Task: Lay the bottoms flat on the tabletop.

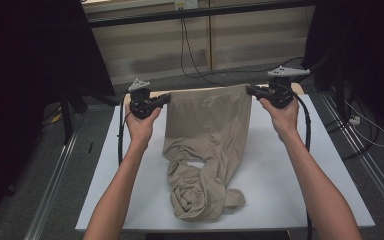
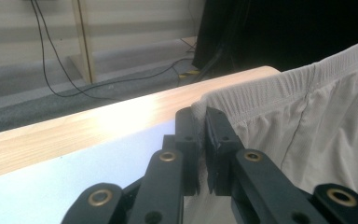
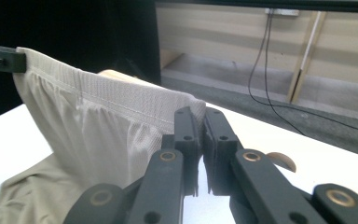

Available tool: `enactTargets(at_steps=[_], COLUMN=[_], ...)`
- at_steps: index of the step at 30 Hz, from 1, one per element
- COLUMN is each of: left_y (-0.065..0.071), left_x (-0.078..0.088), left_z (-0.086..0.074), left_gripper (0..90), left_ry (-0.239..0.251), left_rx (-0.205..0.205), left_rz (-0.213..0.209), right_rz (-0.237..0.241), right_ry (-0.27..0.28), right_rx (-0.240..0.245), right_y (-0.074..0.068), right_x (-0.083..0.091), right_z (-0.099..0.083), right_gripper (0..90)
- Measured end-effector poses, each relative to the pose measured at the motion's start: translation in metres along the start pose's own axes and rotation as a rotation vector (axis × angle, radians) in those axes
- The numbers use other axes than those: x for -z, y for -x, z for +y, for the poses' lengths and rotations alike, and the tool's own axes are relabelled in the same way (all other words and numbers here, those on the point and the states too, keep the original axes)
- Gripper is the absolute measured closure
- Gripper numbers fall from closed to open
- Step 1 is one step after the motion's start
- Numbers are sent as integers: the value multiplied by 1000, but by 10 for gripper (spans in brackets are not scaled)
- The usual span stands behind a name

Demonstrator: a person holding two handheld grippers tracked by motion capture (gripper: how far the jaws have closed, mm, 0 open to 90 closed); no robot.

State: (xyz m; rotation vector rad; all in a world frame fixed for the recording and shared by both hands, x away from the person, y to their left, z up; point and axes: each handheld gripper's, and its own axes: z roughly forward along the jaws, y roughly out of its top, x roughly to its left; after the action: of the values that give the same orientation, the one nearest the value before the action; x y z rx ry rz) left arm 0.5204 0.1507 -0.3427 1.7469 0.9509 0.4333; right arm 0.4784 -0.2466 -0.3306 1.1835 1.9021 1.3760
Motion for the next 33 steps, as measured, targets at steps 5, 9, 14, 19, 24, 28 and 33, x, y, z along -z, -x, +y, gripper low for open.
enactTargets(at_steps=[5, 9, 14, 19, 24, 28, 33], left_y=[-5, -8, -11, -13, -21, -18, -4], left_x=[-11, -20, -33, -47, -49, -38, -17], left_z=[-2, -7, -12, -17, -25, -28, -35], left_gripper=[851, 851, 851, 806, 387, 226, 138], left_ry=[-14, -30, -52, -42, -92, -105, -108], left_rx=[14, 22, 31, 30, 89, 67, 37], left_rz=[13, 28, 52, 98, 175, 174, 131], right_rz=[-20, -38, -52, -80, -185, -176, -80], right_ry=[-17, -42, -76, -90, -155, -174, -159], right_rx=[-18, -28, -43, -57, -71, -78, -31], right_y=[6, 10, 14, 22, 33, 35, 11], right_x=[-13, -24, -36, -47, -56, -51, -29], right_z=[0, -5, -13, -19, -31, -37, -45], right_gripper=[850, 850, 851, 851, 619, 509, 455])
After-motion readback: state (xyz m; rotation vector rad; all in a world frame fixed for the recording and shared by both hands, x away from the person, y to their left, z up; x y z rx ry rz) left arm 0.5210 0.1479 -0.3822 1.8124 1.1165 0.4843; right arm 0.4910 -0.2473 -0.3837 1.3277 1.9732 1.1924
